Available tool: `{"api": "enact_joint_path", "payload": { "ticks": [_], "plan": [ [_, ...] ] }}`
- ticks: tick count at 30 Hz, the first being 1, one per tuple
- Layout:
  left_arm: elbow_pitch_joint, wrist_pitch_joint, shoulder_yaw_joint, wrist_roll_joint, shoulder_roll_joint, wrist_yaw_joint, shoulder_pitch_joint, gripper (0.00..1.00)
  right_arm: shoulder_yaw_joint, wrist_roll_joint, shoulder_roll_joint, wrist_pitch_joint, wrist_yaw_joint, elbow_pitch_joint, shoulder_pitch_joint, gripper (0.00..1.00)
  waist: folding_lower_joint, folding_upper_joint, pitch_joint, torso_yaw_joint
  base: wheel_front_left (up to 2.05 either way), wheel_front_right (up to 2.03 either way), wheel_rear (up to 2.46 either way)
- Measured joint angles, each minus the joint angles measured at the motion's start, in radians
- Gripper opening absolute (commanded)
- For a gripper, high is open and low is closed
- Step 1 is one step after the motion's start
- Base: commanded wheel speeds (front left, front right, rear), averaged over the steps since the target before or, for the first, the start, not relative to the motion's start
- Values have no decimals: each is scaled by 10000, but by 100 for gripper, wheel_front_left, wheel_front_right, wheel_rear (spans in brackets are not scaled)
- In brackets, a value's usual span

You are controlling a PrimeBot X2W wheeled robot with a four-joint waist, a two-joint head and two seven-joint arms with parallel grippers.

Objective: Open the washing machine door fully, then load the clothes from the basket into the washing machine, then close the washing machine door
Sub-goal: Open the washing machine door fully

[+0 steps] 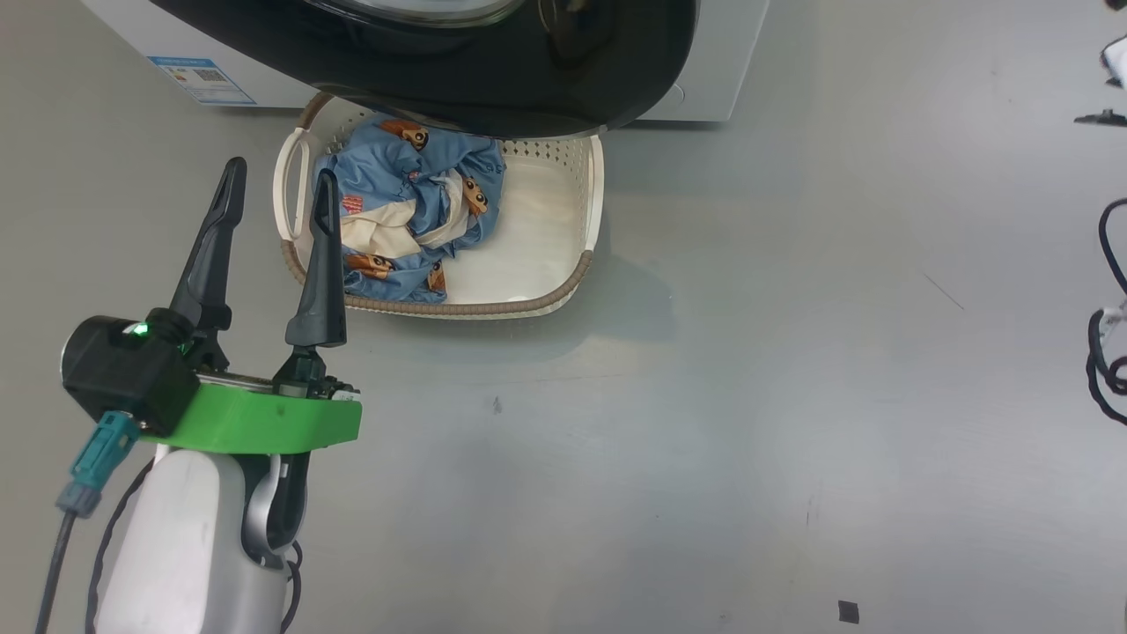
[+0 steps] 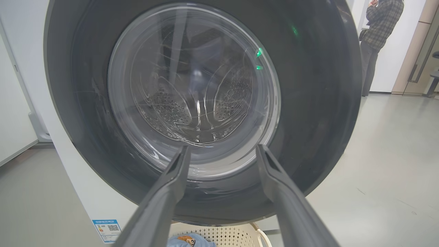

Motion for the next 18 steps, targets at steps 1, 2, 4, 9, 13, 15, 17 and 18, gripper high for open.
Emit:
{"api": "enact_joint_path", "payload": {
  "ticks": [1,2,4,9,13,15,17,18],
  "plan": [
    [-4,0,2,-13,0,-19,0,100,182,-341,-127,-232,2,-198,119,100,0,0,5,-4,0,0,0],
    [-4,0,2,-29,2,-19,-1,100,311,-621,-205,-443,2,-339,210,100,0,0,8,-7,0,0,0],
    [-8,0,10,-33,2,-23,-1,100,533,-1126,-364,-926,2,-541,453,100,0,0,10,-16,0,0,0],
    [-23,0,33,-33,2,-27,-2,100,970,-2313,-738,-2040,2,-857,1092,100,0,0,-14,-49,0,0,0],
    [-23,0,42,-19,2,-29,-2,100,1590,-3492,-1244,-2849,4,-1193,1461,100,0,0,-44,-80,0,0,0],
    [-19,0,54,-17,2,-29,-2,100,1801,-3908,-1342,-3202,4,-1212,1721,100,0,0,-70,-94,0,0,0],
    [-12,0,69,-17,2,-31,1,100,1910,-4172,-1346,-3544,4,-1181,2044,100,0,0,-104,-108,0,0,0],
    [-6,0,75,-17,2,-31,2,100,1967,-4334,-1352,-3699,4,-1158,2221,100,0,0,-123,-117,0,0,0]
  ]
}}
